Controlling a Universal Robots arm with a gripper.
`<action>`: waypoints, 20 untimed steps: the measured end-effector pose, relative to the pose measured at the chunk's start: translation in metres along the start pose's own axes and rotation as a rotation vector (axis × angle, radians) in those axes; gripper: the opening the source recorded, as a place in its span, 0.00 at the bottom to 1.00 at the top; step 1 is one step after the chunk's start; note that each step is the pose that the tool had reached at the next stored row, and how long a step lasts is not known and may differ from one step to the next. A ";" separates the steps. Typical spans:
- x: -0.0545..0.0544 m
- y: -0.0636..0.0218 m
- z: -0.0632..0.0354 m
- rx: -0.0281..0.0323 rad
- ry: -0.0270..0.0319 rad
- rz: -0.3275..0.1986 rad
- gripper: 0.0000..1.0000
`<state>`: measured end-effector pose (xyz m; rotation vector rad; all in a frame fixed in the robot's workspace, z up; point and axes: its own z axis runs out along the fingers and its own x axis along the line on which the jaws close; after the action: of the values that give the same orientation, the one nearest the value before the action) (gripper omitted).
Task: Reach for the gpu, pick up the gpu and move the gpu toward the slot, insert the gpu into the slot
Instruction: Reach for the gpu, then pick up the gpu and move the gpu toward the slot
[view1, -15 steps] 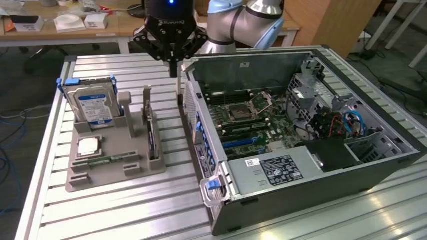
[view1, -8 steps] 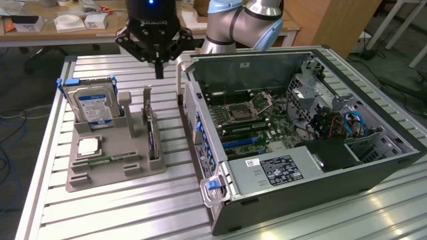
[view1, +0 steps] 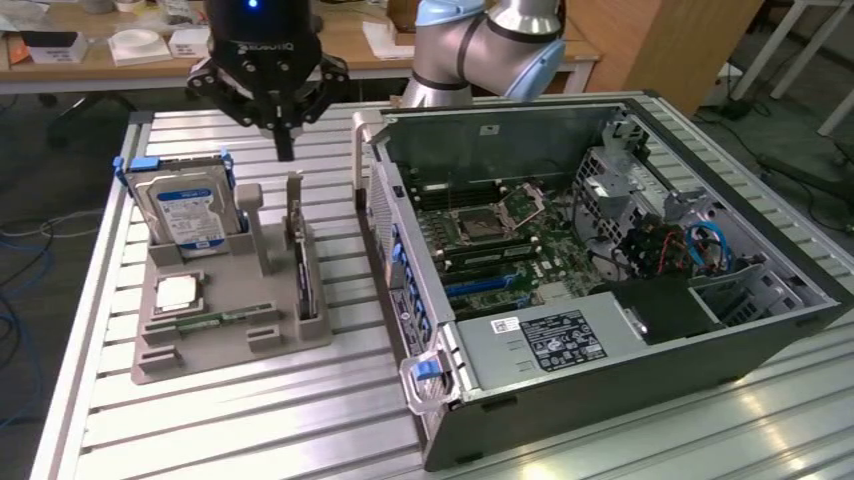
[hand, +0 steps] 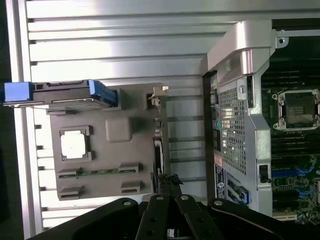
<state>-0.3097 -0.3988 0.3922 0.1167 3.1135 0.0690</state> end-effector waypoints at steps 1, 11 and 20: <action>0.004 -0.0003 -0.0001 0.0000 0.0000 0.000 0.10; 0.022 -0.0017 -0.0002 0.0000 0.0000 0.000 0.10; 0.022 -0.0017 -0.0002 0.0001 0.0001 0.000 0.10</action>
<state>-0.3321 -0.3989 0.3918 0.1166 3.1136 0.0688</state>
